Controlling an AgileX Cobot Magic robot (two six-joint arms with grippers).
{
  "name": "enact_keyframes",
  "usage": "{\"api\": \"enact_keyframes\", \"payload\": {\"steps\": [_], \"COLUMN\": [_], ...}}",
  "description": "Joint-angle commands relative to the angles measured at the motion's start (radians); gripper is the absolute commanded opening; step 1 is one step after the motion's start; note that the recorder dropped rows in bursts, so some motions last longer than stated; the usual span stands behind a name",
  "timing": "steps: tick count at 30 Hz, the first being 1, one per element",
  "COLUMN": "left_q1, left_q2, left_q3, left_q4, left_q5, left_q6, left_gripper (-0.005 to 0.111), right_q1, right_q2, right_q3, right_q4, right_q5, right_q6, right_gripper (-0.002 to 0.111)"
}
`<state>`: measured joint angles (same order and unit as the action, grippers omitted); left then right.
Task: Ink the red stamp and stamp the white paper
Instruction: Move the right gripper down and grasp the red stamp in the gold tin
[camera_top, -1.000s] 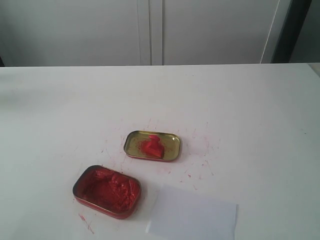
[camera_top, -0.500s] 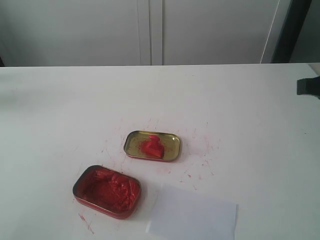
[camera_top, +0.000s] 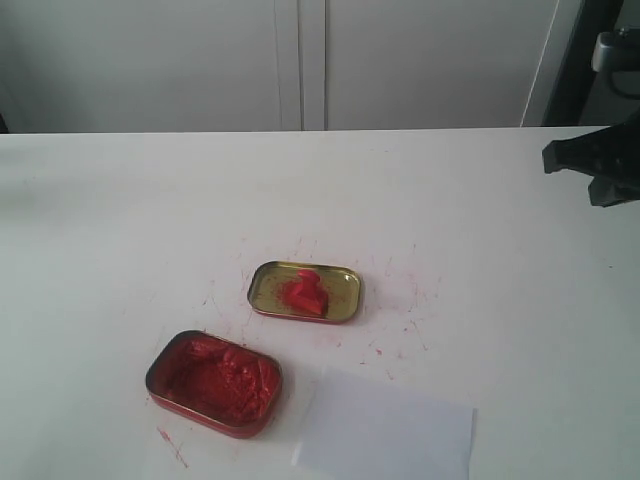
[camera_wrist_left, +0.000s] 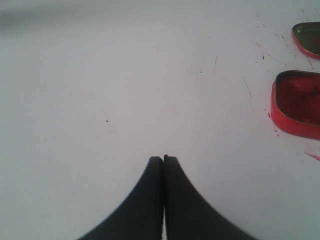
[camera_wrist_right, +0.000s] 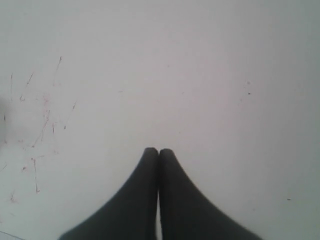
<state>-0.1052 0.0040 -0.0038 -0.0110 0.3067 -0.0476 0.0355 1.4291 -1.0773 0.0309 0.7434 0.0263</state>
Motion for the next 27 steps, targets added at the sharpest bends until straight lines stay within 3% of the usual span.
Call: {"api": "enact_keyframes", "payload": {"steps": [1, 18, 27], "left_q1": [0.003, 0.003, 0.003], "left_q2": [-0.004, -0.004, -0.004], "left_q3": [0.004, 0.004, 0.004], "left_q4": [-0.015, -0.015, -0.015], "left_q5": [-0.001, -0.001, -0.001], "left_q6": [0.000, 0.000, 0.000], "left_gripper": [0.000, 0.000, 0.000], "right_q1": [0.034, 0.311, 0.429], "right_q2": [0.066, 0.310, 0.422], "right_q3": [-0.051, -0.292, -0.386], "right_q4": [0.029, 0.036, 0.098], "right_q5": [0.043, 0.117, 0.151], "right_q6": [-0.053, -0.079, -0.205], "right_gripper": [0.000, 0.000, 0.000]}}
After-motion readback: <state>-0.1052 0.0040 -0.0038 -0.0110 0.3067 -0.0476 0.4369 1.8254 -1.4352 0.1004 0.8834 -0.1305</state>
